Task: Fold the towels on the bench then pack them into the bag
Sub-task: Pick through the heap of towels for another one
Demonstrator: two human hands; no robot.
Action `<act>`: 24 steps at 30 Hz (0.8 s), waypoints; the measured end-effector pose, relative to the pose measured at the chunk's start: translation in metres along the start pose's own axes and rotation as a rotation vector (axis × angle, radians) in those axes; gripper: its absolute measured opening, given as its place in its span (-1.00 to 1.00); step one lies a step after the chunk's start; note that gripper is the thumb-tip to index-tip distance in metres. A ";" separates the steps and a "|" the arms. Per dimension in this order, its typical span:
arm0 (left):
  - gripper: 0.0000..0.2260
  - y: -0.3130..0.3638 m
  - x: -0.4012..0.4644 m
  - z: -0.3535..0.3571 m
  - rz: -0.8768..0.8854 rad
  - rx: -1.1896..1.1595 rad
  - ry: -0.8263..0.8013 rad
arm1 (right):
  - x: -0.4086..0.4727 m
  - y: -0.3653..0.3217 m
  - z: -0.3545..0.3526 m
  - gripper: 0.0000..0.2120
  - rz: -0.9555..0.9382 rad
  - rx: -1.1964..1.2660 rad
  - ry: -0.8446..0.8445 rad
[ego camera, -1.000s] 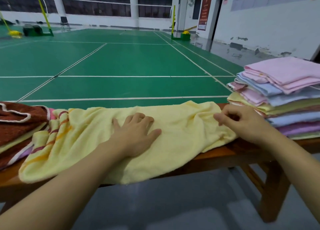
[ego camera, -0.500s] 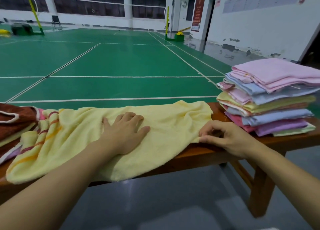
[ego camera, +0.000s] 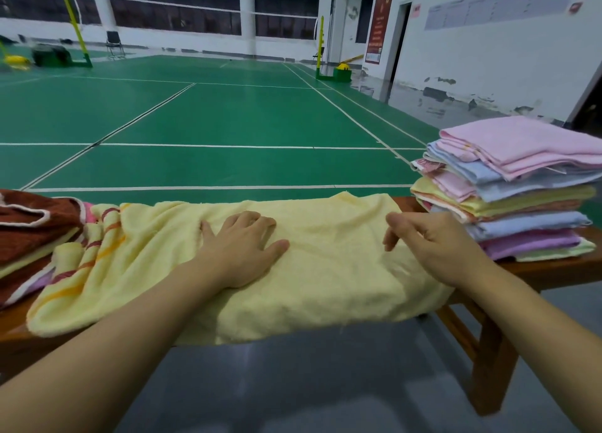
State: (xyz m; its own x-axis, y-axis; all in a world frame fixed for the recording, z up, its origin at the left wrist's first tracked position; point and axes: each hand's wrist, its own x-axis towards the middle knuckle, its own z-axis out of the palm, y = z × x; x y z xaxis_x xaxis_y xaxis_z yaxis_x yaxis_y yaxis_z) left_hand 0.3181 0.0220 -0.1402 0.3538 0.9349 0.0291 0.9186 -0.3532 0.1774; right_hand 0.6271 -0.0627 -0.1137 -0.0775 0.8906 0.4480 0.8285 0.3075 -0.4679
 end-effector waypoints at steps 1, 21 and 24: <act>-0.43 -0.001 -0.001 -0.001 -0.001 0.004 0.007 | 0.003 -0.004 0.010 -0.49 0.011 -0.014 -0.051; -0.51 -0.112 -0.019 -0.029 -0.293 -0.170 0.137 | 0.088 -0.041 0.121 -0.35 0.072 -0.381 -0.570; -0.49 -0.129 -0.026 -0.023 -0.352 -0.115 0.157 | 0.088 -0.027 0.109 -0.32 0.091 -0.403 -0.567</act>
State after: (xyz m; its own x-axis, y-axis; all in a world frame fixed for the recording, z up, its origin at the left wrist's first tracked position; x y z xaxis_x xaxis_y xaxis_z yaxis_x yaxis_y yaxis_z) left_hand 0.1865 0.0437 -0.1415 -0.0187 0.9953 0.0955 0.9501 -0.0121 0.3117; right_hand 0.5373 0.0438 -0.1452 -0.1849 0.9779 -0.0976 0.9780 0.1733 -0.1165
